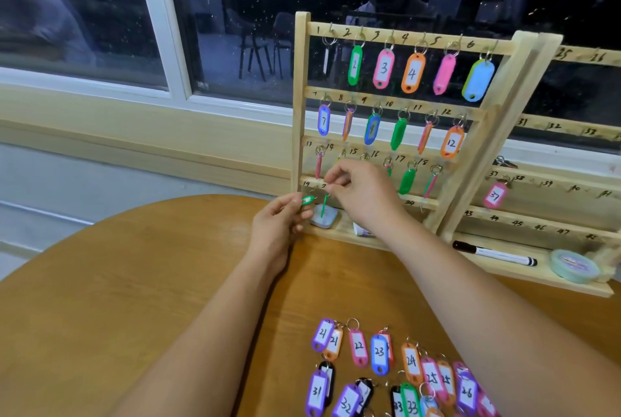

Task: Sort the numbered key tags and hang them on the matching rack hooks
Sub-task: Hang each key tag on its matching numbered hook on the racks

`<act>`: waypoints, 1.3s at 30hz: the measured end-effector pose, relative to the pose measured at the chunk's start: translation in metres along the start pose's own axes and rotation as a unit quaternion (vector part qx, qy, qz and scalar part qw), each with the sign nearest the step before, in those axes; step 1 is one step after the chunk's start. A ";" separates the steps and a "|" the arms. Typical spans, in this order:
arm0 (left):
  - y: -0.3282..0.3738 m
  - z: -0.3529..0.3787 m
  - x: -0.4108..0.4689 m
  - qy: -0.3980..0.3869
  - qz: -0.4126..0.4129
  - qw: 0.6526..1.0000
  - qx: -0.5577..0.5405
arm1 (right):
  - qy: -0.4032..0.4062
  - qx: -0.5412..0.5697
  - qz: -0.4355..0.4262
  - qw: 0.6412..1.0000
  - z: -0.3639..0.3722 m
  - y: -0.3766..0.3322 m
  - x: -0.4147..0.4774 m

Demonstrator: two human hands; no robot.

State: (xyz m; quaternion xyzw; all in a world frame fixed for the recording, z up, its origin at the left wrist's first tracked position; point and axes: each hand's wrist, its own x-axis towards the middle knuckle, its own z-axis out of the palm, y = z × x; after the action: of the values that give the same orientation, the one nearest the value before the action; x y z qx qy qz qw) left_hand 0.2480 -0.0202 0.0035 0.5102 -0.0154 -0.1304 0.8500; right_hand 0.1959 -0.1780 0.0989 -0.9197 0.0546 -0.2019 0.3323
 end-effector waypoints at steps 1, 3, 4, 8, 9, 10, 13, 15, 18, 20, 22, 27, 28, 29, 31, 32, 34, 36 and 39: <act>0.001 -0.001 0.000 0.003 0.001 1.000 -0.011 | -0.003 0.002 0.002 1.000 0.002 0.000 0.001; 0.002 -0.003 -0.002 0.001 0.007 1.000 -0.008 | -0.003 -0.002 0.003 1.000 0.005 -0.001 0.005; 0.003 -0.004 -0.003 -0.001 0.013 1.000 0.005 | 0.000 -0.006 0.003 1.000 0.007 -0.002 0.006; 0.000 -0.006 -0.005 -0.007 0.027 0.998 0.049 | 0.009 -0.017 0.008 1.000 0.015 -0.002 0.012; -0.002 -0.006 -0.006 -0.009 0.027 0.998 0.055 | 0.011 -0.019 0.008 1.000 0.017 -0.001 0.013; -0.003 -0.005 -0.006 -0.013 0.026 0.998 0.063 | 0.014 -0.020 0.008 1.000 0.018 -0.001 0.014; -0.005 -0.004 -0.007 -0.028 0.027 0.995 0.088 | 0.031 -0.033 0.012 0.999 0.023 -0.003 0.017; -0.005 -0.003 -0.009 -0.038 0.030 0.993 0.103 | 0.033 -0.051 0.011 0.998 0.027 -0.004 0.018; -0.006 -0.003 -0.008 -0.051 0.033 0.990 0.127 | 0.039 -0.081 0.005 0.996 0.032 -0.004 0.020; -0.006 -0.004 -0.008 -0.059 0.031 0.988 0.139 | 0.041 -0.100 0.004 0.994 0.033 -0.005 0.020; -0.006 -0.005 -0.008 -0.065 0.028 0.987 0.145 | 0.033 -0.123 -0.005 0.992 0.033 -0.006 0.019; -0.004 -0.005 -0.011 -0.069 0.040 0.980 0.181 | 0.019 -0.141 -0.024 0.989 0.030 -0.009 0.010; -0.005 -0.006 -0.010 -0.061 0.042 0.978 0.196 | 0.019 -0.130 -0.026 0.991 0.028 -0.009 0.007; -0.007 -0.007 -0.010 -0.053 0.044 0.975 0.211 | 0.020 -0.113 -0.030 0.993 0.024 -0.009 0.004; -0.010 -0.010 -0.011 -0.034 0.048 0.969 0.242 | 0.020 -0.080 -0.045 0.996 0.013 -0.008 -0.009; -0.011 -0.013 -0.012 -0.028 0.051 0.966 0.251 | 0.018 -0.069 -0.054 0.996 0.008 -0.008 -0.016; -0.013 -0.016 -0.018 -0.016 0.053 0.960 0.274 | 0.019 -0.045 -0.060 0.997 -0.005 -0.003 -0.036; -0.012 -0.018 -0.027 -0.004 0.055 0.954 0.294 | 0.017 -0.014 -0.043 0.999 -0.019 0.005 -0.056; -0.011 -0.017 -0.041 -0.007 0.044 0.959 0.279 | 0.018 0.016 -0.005 1.000 -0.043 0.020 -0.087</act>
State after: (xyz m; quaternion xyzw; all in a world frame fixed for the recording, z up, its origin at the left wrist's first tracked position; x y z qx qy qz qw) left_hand 0.2086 -0.0001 -0.0097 0.7250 -0.0795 -0.0868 0.6787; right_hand 0.0997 -0.1983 0.0867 -0.9106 0.0528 -0.2212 0.3450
